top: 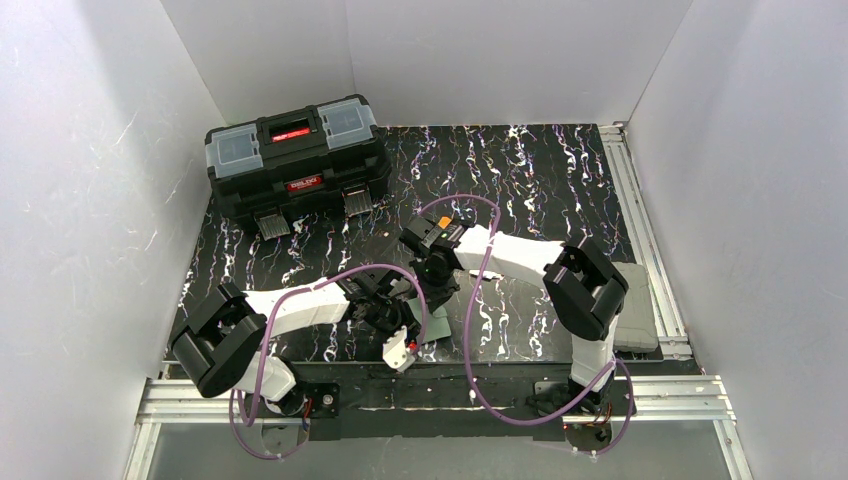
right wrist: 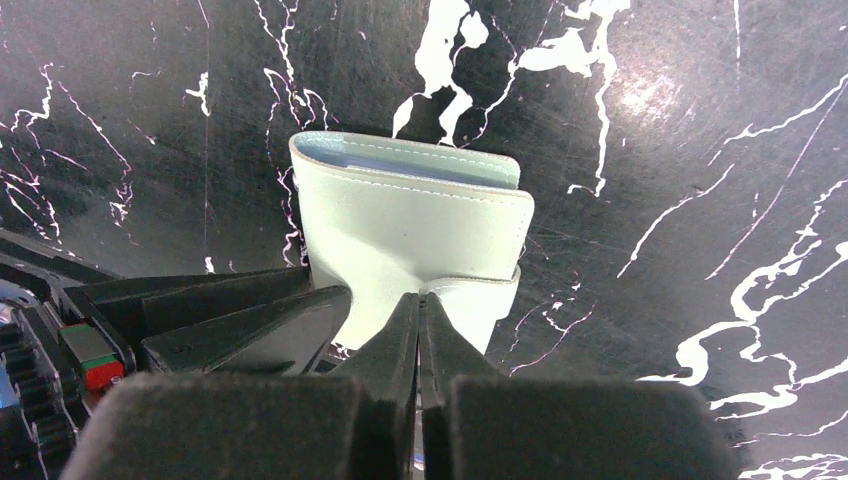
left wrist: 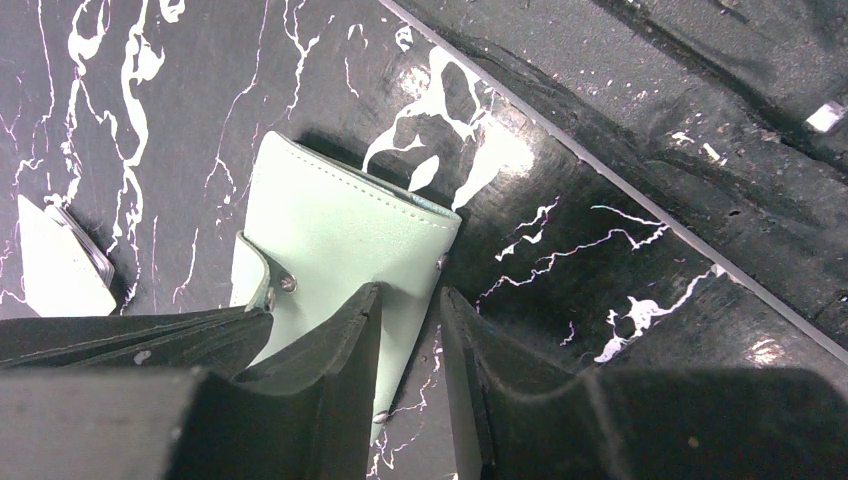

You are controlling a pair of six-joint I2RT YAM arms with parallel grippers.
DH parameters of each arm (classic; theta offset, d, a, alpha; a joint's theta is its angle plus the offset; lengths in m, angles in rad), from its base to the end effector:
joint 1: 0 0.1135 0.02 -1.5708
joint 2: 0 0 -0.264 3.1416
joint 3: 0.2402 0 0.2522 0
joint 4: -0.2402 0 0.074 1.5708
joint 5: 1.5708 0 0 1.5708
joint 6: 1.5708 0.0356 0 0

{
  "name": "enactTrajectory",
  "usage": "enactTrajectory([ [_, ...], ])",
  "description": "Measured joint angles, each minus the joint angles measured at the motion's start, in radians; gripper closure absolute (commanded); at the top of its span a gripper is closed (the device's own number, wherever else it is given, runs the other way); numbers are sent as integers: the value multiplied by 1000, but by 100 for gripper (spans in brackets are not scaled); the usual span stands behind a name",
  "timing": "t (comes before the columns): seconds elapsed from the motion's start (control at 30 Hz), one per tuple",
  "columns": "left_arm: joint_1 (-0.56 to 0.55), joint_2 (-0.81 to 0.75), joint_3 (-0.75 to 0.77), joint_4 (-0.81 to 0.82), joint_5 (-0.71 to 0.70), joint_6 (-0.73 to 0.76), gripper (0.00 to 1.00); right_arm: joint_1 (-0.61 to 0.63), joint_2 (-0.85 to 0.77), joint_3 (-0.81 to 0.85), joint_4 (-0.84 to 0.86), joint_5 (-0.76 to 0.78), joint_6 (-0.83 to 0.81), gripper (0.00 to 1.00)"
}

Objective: Put the credit cards into the card holder
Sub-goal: Close the card holder at the center of the board.

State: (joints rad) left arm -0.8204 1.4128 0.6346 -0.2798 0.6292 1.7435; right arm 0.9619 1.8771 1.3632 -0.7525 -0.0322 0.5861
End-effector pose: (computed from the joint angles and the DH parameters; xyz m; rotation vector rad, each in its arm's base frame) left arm 0.1521 -0.1938 0.1554 2.3427 0.4840 -0.4162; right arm 0.2137 0.3085 0.1925 -0.5537 2.8733 0.3474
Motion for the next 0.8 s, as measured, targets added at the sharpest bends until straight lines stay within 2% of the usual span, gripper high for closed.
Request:
enactTrajectory([
  [0.8, 0, 0, 0, 0, 0, 0, 73, 0, 8, -17, -2, -39, -14, 99],
])
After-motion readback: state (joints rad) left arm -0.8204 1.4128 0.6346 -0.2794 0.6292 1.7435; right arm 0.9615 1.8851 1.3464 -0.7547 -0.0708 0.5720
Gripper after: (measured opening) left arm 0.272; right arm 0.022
